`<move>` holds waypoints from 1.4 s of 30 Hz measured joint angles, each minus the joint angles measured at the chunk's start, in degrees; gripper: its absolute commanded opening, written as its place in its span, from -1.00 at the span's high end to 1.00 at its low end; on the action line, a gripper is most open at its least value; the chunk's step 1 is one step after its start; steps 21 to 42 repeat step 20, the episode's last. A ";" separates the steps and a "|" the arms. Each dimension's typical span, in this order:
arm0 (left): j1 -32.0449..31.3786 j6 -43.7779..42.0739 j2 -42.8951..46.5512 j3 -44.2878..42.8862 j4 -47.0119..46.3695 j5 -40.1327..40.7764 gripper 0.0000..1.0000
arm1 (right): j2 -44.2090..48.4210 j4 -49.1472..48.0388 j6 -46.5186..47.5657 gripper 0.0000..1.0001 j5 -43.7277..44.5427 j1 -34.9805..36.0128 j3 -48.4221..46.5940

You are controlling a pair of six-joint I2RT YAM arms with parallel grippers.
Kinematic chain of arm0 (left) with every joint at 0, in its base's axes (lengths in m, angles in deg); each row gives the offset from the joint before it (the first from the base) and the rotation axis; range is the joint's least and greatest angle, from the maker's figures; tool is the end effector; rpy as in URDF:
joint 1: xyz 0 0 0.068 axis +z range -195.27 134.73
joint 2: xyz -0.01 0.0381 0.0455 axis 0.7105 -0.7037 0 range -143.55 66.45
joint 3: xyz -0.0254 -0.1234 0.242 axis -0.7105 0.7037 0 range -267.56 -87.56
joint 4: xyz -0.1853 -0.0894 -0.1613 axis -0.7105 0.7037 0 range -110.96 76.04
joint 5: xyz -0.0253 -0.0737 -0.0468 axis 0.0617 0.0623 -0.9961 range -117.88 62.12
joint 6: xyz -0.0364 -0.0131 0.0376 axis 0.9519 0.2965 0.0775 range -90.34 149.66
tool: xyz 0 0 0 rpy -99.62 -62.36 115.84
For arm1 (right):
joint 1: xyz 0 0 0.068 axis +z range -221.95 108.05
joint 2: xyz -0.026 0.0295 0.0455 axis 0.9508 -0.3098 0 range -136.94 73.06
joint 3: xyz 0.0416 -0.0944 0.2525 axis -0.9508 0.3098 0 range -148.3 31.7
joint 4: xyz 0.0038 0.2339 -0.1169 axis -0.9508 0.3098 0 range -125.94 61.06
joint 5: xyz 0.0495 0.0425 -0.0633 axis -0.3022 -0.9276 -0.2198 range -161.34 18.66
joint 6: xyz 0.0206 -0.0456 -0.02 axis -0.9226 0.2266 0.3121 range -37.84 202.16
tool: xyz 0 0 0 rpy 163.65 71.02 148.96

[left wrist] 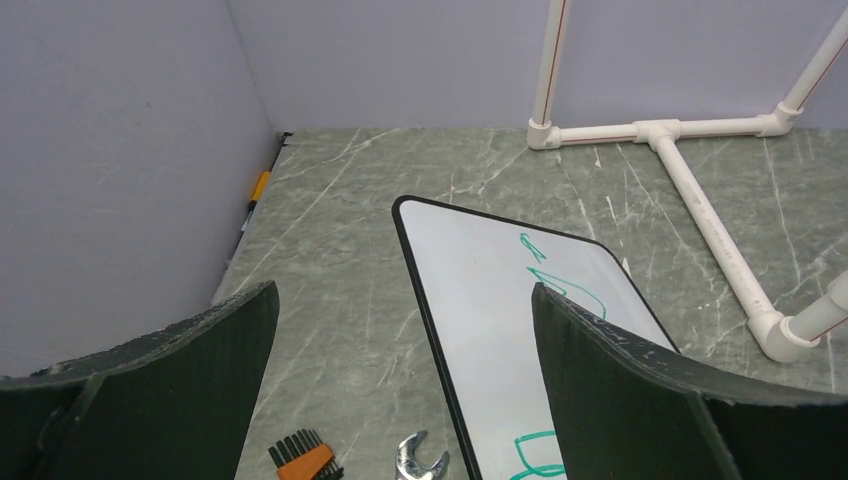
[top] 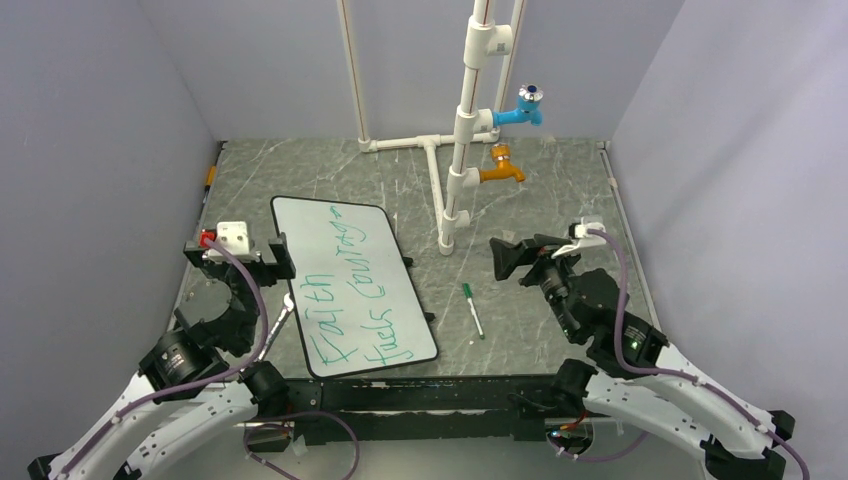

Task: Write a sentence on the whiteboard
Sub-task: Reset both arms

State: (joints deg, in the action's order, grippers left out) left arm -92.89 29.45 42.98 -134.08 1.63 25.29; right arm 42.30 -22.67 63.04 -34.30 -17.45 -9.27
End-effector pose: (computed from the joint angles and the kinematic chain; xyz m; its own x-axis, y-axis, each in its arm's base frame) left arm 0.0717 -0.0363 0.3704 0.0051 -0.0022 -1.0000 -0.0969 0.9953 -0.0027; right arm 0.0906 0.0901 0.3455 -0.1277 0.2710 -0.9541 -0.2738 0.9149 0.2965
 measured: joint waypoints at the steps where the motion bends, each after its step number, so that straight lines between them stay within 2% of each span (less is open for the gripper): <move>1: 0.00 -0.15 0.35 0.55 -0.24 -0.31 -0.99 | 0.72 0.00 0.35 -0.99 0.00 0.00 -0.55; 18: 0.00 -0.24 1.27 2.78 -0.96 -2.78 -0.99 | 8.17 -2.19 2.49 -0.99 0.33 -0.02 1.33; 42: 0.00 -0.24 1.31 2.99 -0.92 -2.82 -0.99 | 8.26 -2.58 2.84 -0.99 0.48 -0.04 1.38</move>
